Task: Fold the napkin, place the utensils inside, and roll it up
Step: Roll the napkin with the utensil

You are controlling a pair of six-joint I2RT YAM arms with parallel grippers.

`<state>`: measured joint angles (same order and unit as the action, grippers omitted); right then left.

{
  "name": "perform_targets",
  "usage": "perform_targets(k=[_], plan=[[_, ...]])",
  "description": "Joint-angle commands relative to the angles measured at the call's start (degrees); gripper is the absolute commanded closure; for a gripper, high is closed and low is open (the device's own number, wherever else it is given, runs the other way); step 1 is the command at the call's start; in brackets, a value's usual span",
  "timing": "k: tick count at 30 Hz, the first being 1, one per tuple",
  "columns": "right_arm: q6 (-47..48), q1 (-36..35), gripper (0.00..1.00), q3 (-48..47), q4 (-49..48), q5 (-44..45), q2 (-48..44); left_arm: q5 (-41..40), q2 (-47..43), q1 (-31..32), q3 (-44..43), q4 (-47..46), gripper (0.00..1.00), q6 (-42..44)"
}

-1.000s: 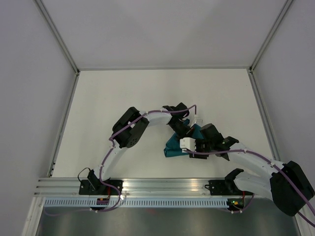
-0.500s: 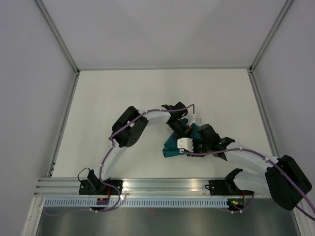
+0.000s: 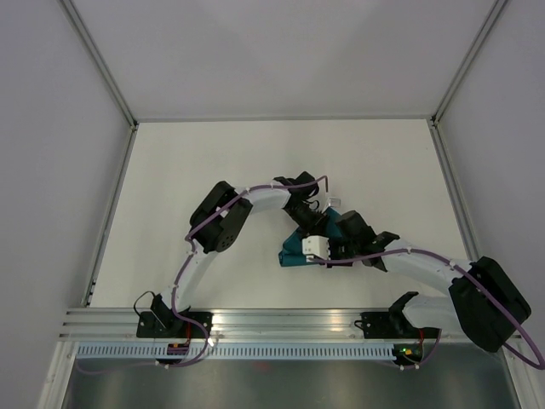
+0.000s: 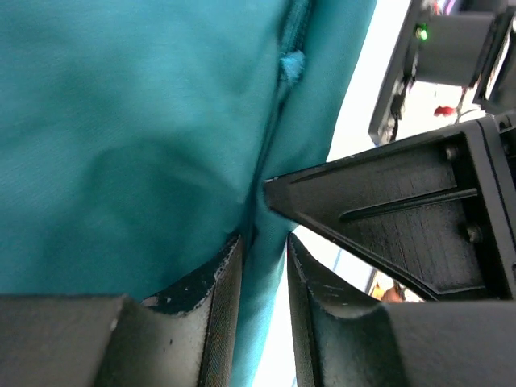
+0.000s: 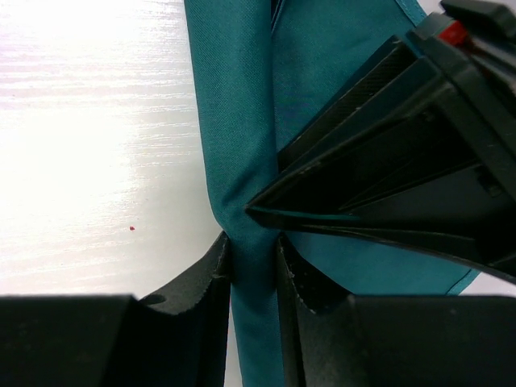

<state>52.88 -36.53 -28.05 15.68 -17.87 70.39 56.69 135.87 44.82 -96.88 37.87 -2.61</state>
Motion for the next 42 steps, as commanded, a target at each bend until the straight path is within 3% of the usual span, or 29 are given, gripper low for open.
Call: perform_targets(k=[1, 12, 20, 24, 28, 32, 38, 42], plan=[[0.99, -0.2, 0.87, -0.68, 6.11, 0.99, 2.91, -13.35, -1.3, -2.98, 0.73, -3.14, 0.64, -3.8], [2.92, 0.94, 0.91, -5.43, 8.22, -3.4, 11.43, -20.02, -16.24, -11.15, 14.15, -23.08, 0.62, -21.2], [7.76, 6.29, 0.92, -13.86, 18.14, -10.16, 20.64, -39.0, -34.08, -16.08, 30.86, -37.51, 0.64, -27.88], [10.92, 9.8, 0.92, -20.62, 24.73, -14.2, 26.37, -47.18, -43.22, -15.99, 43.32, -48.66, 0.64, -28.68], [13.38, 11.65, 0.92, -25.46, 31.06, -16.49, 32.51, -56.14, -54.19, -14.76, 52.66, -56.66, 0.65, -25.0], [14.62, 12.71, 0.93, -29.77, 34.67, -17.38, 37.18, -63.7, -60.88, -9.24, 60.03, -61.59, 0.65, -16.82], [15.32, 13.07, 0.93, -35.13, 39.15, -17.9, 43.42, -74.42, -63.1, 3.86, 65.76, -68.97, 0.6, -3.3], [15.5, 13.33, 0.93, -38.48, 41.79, -17.99, 46.67, -78.21, -60.04, 11.59, 65.33, -71.52, 0.6, 5.75]])
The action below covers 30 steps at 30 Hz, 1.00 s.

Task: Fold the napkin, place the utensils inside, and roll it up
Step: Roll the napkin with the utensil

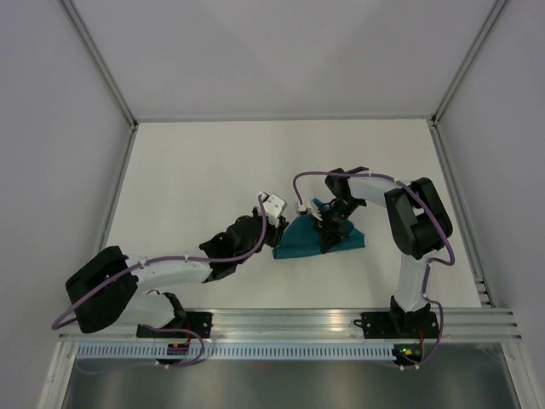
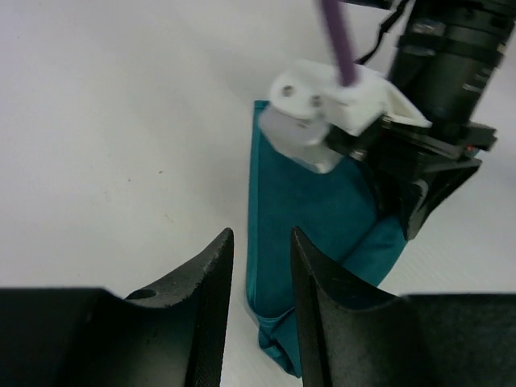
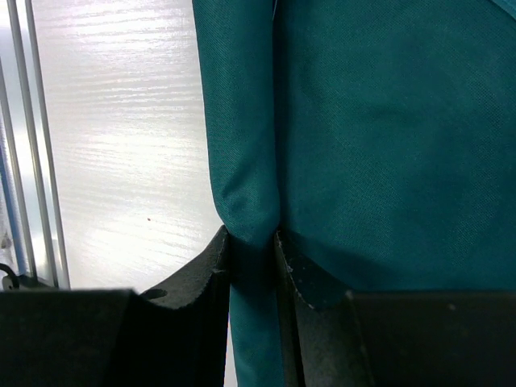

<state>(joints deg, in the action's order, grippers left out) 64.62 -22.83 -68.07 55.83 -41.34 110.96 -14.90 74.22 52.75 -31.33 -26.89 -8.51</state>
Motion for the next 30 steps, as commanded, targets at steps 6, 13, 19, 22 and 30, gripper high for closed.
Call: perform_targets(k=[6, 13, 19, 22, 30], plan=[[3.14, -0.2, 0.93, -0.83, 2.61, 5.31, 8.92, -6.81, 8.65, 13.86, -2.5, -8.52, 0.62, 22.74], [2.97, -0.11, 0.93, -2.24, 3.49, 5.04, 10.86, -3.92, 20.43, 21.24, -7.95, -8.26, 0.61, 29.78], [2.53, 0.07, 0.93, -2.5, 3.49, 5.13, 11.21, 0.65, 25.62, 21.78, -10.24, -7.82, 0.6, 30.57], [2.35, 0.07, 0.92, -2.85, 3.58, 5.13, 11.56, 1.8, 27.21, 21.78, -10.94, -7.39, 0.6, 31.28], [1.83, 0.15, 0.92, -3.38, 3.67, 5.22, 12.35, 3.03, 30.98, 21.69, -12.26, -7.73, 0.59, 32.42]])
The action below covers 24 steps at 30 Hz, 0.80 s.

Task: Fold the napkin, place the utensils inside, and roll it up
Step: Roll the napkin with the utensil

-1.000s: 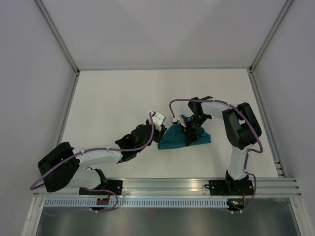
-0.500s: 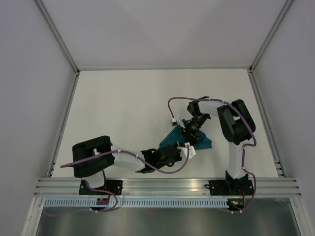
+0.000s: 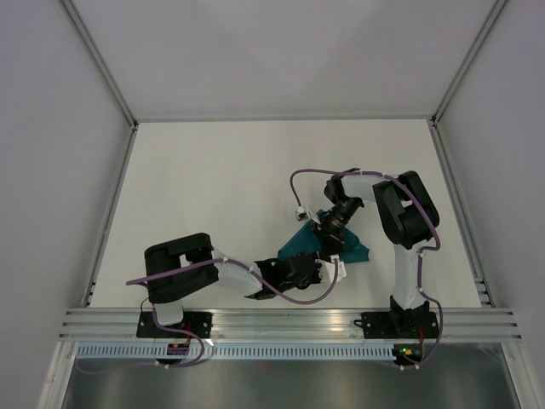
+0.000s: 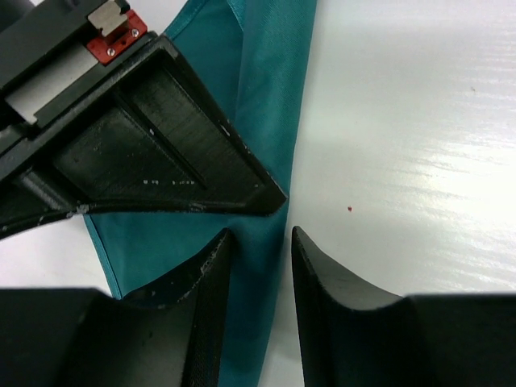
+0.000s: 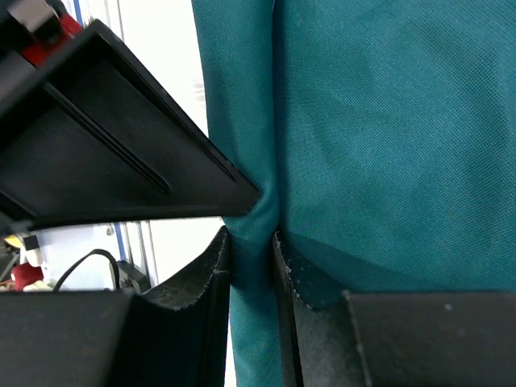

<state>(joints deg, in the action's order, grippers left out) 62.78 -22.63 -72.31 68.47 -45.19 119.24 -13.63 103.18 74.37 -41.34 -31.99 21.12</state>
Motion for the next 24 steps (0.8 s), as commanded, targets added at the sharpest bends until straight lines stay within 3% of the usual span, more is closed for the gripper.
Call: perform_targets(k=[1, 5, 12, 13, 15, 17, 20, 24], plan=[[3.66, -0.04, 0.92, 0.68, -8.88, 9.07, 4.07, 1.68, 2.55, 0.16, -2.6, -2.73, 0.59, 2.87], [3.58, 0.04, 0.92, 0.68, -8.88, 8.98, 4.16, 2.2, 4.22, -0.1, -3.13, -3.08, 0.6, 3.22], [2.96, 0.31, 0.89, 0.77, -9.49, 8.89, 3.72, 4.48, 4.67, -0.28, -3.04, 0.25, 0.86, 3.13], [2.7, 0.4, 0.86, 0.77, -9.75, 9.15, 3.63, 4.75, 4.67, -0.28, -3.22, 0.69, 0.88, 3.13], [1.91, 0.4, 0.7, 0.77, -10.02, 9.33, 3.28, 5.72, 4.67, -0.36, -4.0, 3.24, 0.97, 2.69], [1.47, 0.57, 0.57, 0.59, -10.37, 9.42, 1.97, 6.59, 4.58, -0.45, -4.53, 4.91, 0.98, 2.34], [-0.03, 1.1, 0.47, 0.07, -11.07, 9.24, -0.66, 8.0, 4.49, -0.63, -5.15, 6.67, 0.98, 1.64], [-2.93, 1.98, 0.43, -0.81, -12.48, 9.59, -4.36, 8.97, 4.58, -0.8, -5.77, 7.99, 0.98, 1.11]])
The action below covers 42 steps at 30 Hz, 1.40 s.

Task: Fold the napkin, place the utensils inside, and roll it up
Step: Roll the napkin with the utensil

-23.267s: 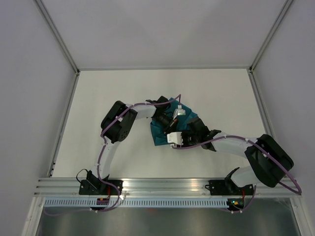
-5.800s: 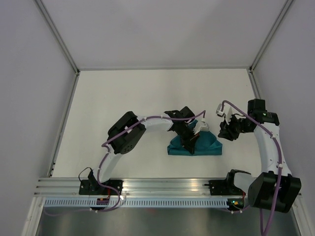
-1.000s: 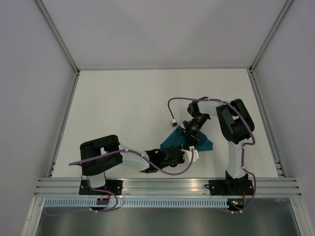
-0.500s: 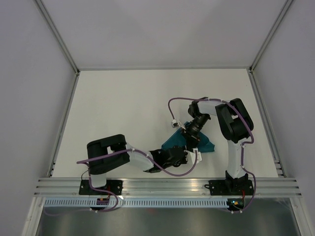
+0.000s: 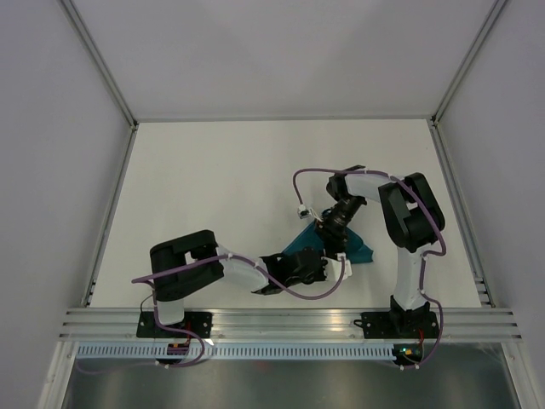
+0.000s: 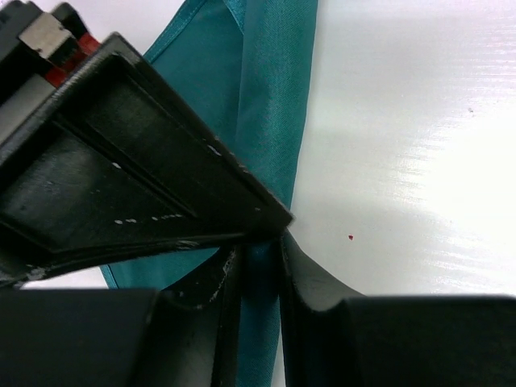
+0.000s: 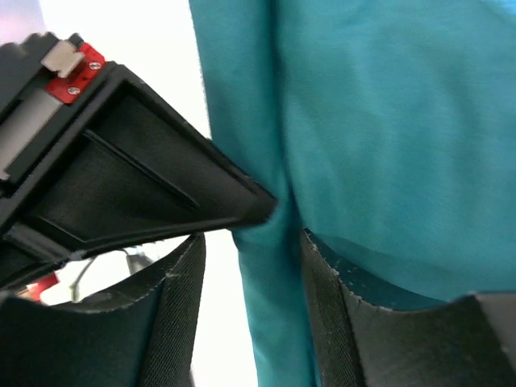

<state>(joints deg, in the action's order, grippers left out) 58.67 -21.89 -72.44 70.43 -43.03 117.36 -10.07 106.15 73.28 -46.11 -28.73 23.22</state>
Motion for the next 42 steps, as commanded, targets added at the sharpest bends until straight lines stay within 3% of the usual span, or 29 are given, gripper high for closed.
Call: perform_targets(k=[1, 7, 11, 19, 28, 38, 42], plan=[[0.48, 1.5, 0.42, -0.94, -14.88, 7.6, -3.18, 5.58, 1.69, 0.29, -1.18, 5.52, 0.98, -1.07], [-11.29, 4.57, 0.41, 0.54, -24.63, 11.02, -9.77, 7.69, 1.87, -0.76, -2.76, 9.65, 0.98, -3.27], [-22.88, 8.26, 0.41, 4.41, -38.05, 16.98, -16.79, 11.63, 1.7, -2.69, -3.9, 12.2, 0.98, -6.42], [-31.33, 14.85, 0.4, 8.81, -44.68, 20.08, -25.07, 18.93, 5.03, -8.49, -9.34, 20.81, 0.98, -10.91], [-30.82, 21.54, 0.38, 12.94, -45.74, 17.45, -32.19, 24.21, 12.67, -14.47, -19.19, 33.9, 0.98, -15.66], [-24.14, 24.97, 0.38, 19.62, -45.21, 13.32, -41.23, 41.77, 19.88, -21.68, -27.8, 43.83, 0.98, -21.99], [-20.8, 25.23, 0.38, 21.55, -43.28, 11.05, -44.23, 43.72, 22.69, -24.05, -31.31, 46.91, 0.98, -24.71]])
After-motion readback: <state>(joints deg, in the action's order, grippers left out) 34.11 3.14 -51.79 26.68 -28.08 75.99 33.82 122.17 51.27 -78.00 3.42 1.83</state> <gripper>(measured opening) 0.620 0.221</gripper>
